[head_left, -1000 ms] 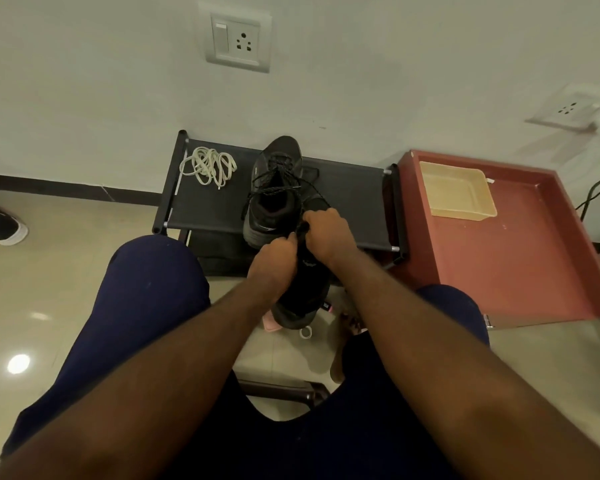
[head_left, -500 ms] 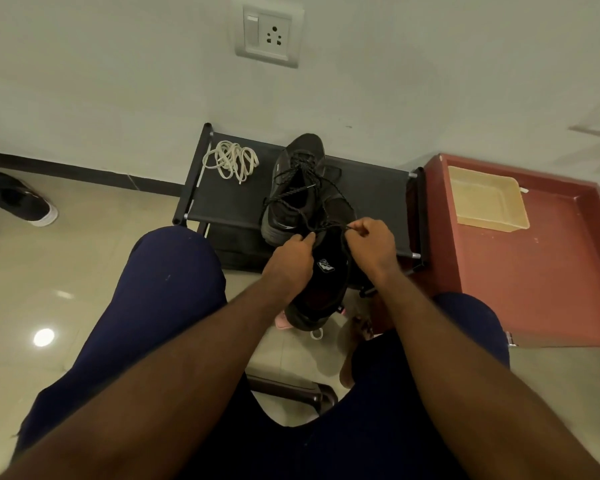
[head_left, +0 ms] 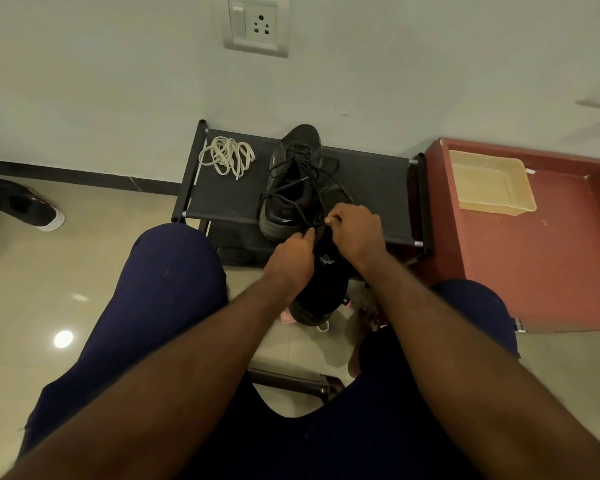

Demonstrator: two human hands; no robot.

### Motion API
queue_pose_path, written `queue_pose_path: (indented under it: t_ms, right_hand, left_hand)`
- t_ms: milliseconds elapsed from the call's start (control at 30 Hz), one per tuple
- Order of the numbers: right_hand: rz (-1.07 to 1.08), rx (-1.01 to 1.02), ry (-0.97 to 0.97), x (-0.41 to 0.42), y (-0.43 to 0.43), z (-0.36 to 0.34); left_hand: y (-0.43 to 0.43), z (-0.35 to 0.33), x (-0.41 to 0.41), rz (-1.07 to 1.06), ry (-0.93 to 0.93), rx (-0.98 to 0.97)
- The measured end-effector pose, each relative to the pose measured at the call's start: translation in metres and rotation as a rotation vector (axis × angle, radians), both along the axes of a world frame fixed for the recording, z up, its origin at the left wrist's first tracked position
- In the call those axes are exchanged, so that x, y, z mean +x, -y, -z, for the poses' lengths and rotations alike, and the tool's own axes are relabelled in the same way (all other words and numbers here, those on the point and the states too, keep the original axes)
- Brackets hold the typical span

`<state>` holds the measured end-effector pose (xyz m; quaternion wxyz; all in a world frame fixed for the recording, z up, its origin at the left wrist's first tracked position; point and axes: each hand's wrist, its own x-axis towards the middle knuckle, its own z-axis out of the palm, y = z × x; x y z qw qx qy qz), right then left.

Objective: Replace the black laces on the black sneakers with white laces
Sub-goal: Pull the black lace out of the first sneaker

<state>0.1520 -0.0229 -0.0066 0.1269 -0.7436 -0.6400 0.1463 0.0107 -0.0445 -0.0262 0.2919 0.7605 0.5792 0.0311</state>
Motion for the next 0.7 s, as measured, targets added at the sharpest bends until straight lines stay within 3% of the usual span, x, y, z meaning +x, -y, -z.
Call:
queue_pose_path:
  t_ms: [67, 133, 200, 233, 367, 433, 533, 633, 700]
  right_hand:
    - [0.232, 0.135, -0.231, 0.003, -0.001, -0.006]
    - [0.526, 0.226, -0.611, 0.011, -0.003, -0.012]
    - [0.668, 0.195, -0.915, 0.018, 0.0, -0.018]
    - [0.675, 0.163, -0.939, 0.02, 0.004, -0.02]
    - [0.415, 0.19, -0.302, 0.023, 0.018, -0.023]
    - [0.201, 0.199, -0.233, 0.012, 0.013, -0.028]
    - [-0.095, -0.049, 0.0, -0.006, 0.002, -0.023]
    - [-0.122, -0.129, 0.272, -0.01, -0.003, -0.017]
    - [-0.121, -0.115, 0.315, -0.01, -0.005, -0.014]
  left_hand:
    - [-0.001, 0.0, -0.003, -0.022, 0.031, -0.005]
    - [-0.002, 0.001, -0.006, -0.038, 0.061, -0.004]
    - [0.001, 0.001, -0.007, -0.042, 0.077, -0.005]
    - [0.002, 0.001, -0.006, -0.04, 0.077, -0.009]
    - [0.003, 0.0, -0.004, -0.03, 0.047, -0.009]
    - [0.003, -0.001, -0.004, -0.023, 0.048, -0.002]
    - [0.003, -0.002, -0.005, -0.011, 0.055, 0.003]
    - [0.002, -0.001, -0.007, 0.001, 0.043, 0.002]
    - [0.001, 0.0, -0.008, 0.0, 0.041, 0.0]
